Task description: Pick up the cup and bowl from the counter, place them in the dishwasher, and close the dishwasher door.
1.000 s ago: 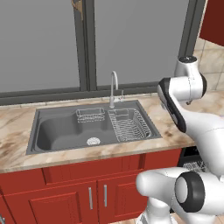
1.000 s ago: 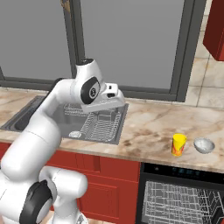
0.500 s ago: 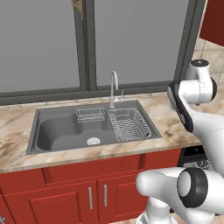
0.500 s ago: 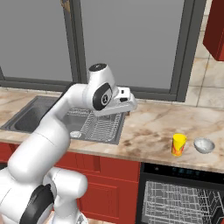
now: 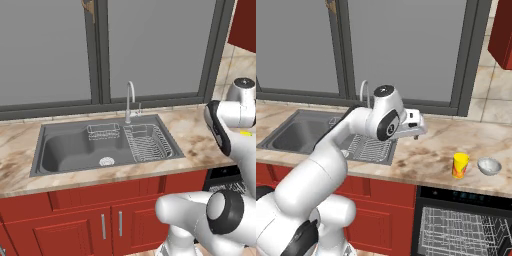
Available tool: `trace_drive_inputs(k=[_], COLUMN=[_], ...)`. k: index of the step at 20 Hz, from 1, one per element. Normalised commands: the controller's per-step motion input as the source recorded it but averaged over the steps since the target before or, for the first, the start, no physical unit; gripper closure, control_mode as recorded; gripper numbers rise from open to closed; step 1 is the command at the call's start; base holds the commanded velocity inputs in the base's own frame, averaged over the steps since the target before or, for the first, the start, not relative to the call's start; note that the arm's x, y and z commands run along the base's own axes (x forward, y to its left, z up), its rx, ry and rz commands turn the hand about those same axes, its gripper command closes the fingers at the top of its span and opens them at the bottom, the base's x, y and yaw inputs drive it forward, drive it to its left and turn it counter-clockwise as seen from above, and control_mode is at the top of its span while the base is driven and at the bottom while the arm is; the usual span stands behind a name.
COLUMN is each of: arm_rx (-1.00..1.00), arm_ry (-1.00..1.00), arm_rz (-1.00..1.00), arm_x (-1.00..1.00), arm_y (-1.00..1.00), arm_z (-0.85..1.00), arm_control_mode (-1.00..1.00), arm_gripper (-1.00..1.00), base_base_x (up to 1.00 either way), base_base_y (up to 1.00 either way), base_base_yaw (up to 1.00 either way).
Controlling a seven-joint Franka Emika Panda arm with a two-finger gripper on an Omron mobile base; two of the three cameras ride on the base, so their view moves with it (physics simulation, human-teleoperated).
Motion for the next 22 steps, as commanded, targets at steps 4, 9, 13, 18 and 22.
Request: trace_drive_inputs(k=[4, 9, 13, 18, 22], arm_rx=[0.0, 0.0, 0.0, 0.0, 0.0], arm_ry=[-0.06, -0.03, -0.01, 0.0, 0.0], arm_rz=[0.0, -0.01, -0.01, -0.02, -0.04], arm_x=[0.0, 0.0, 0.02, 0.09, 0.17], arm_y=[-0.4, -0.35, -0.37, -0.34, -0.34], arm_z=[-0.2, -0.19, -0.2, -0.19, -0.19], arm_control_mode=[-1.0, -1.0, -1.0, -1.0, -1.0], arm_gripper=[-1.0, -1.0, -1.0, -1.0, -1.0], base_base_x=[0.0, 0.0, 0.0, 0.0, 0.0], base_base_y=[0.0, 0.0, 0.0, 0.0, 0.0], base_base_yaw=[0.0, 0.0, 0.0, 0.0, 0.0])
